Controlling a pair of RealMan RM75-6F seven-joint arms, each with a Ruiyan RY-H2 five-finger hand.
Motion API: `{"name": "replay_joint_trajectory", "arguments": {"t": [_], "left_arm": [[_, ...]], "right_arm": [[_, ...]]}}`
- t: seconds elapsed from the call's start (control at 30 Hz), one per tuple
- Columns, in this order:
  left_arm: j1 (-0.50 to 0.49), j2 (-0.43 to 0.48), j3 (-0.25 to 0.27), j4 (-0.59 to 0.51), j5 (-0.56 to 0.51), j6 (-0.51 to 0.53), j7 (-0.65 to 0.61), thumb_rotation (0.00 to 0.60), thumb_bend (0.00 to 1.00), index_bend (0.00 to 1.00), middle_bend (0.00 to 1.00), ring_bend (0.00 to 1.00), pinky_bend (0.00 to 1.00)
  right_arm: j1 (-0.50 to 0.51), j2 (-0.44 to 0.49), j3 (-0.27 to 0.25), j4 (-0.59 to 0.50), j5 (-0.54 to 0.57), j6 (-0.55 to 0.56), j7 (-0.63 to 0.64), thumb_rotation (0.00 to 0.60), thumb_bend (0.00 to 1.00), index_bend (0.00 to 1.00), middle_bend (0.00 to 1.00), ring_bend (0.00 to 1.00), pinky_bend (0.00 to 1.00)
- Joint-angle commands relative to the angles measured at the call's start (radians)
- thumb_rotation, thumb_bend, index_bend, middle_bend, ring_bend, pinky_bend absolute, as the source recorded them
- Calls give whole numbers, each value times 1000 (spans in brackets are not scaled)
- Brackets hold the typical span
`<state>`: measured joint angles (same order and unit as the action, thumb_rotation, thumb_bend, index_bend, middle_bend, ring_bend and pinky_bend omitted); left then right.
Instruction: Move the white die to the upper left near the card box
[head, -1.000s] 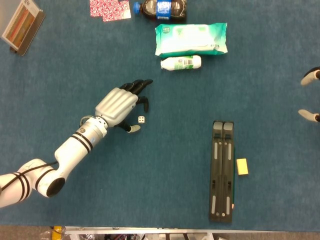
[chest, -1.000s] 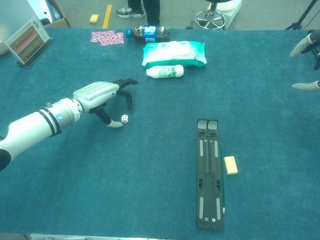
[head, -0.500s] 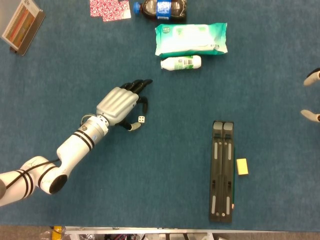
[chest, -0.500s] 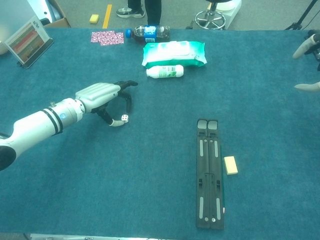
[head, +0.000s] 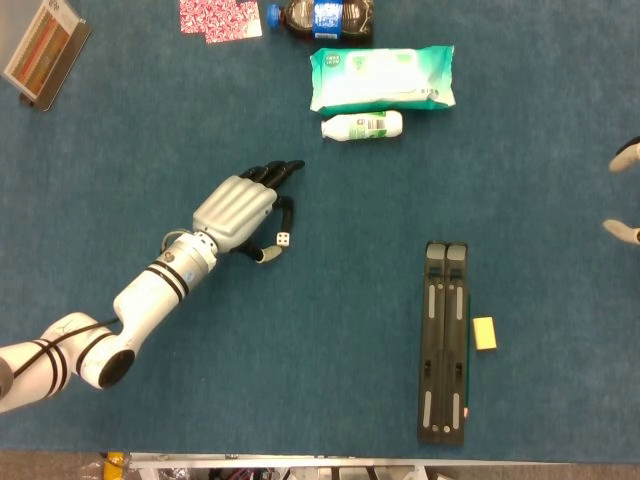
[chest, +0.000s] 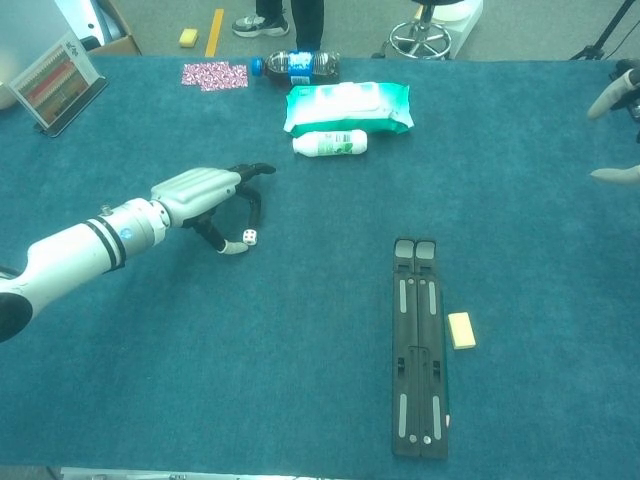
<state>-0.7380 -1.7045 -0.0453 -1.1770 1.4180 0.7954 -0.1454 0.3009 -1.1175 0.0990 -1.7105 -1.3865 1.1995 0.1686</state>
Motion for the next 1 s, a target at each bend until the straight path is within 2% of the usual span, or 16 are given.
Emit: {"name": "replay_joint_trajectory", "arguments": {"t": [0.03, 0.7, 1.0], "left_arm": [[-1, -1, 1, 1, -1, -1, -1, 600, 227, 532, 0, 0, 140], [5, 20, -2, -42, 4, 35, -13, 600, 256, 564, 0, 0, 140], [59, 121, -41, -155, 18, 195, 8, 600, 256, 566, 0, 0, 140]], "right_arm": [[0, 0, 0, 1, 0, 0, 1, 600, 4, 427, 373, 291, 478], [-5, -1, 2, 7, -1, 7, 8, 600, 5, 427, 373, 291, 478], [-8, -2, 3, 9, -2, 11, 17, 600, 4, 427, 373, 291, 478]]}}
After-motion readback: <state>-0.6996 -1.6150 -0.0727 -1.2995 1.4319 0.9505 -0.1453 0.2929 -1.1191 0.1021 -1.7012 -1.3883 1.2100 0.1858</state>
